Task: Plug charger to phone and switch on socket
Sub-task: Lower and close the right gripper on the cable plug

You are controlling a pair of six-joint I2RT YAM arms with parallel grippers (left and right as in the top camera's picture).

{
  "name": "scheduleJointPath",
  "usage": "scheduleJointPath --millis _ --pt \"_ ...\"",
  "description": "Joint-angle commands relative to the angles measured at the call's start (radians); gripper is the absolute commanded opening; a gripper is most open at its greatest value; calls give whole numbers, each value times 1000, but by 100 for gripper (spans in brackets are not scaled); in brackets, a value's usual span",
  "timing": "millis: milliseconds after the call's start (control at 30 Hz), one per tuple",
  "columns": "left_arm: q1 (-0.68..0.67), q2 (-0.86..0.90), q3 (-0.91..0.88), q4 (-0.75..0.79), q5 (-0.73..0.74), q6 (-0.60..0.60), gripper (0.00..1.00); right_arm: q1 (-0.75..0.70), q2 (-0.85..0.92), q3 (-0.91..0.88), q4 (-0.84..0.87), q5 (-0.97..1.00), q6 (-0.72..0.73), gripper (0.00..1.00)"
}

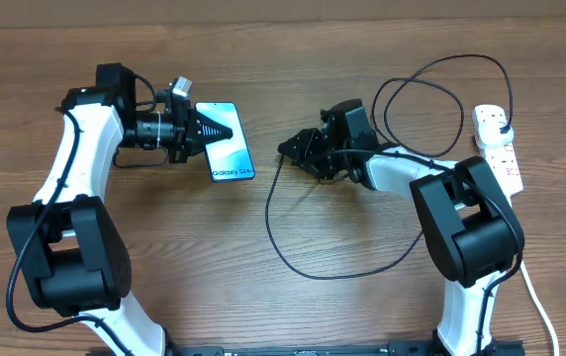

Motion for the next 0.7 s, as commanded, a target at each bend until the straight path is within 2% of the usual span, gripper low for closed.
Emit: scheduleJointPath --millis 0,133,667 --pt "-14 -15 4 -4 18 22 4 6 21 13 13 72 43 45" --pt "-16 -15 4 -7 18 22 4 6 23 13 47 72 64 40" --pt "-16 -15 4 -6 -26 6 4 26 70 14 62 57 95 39"
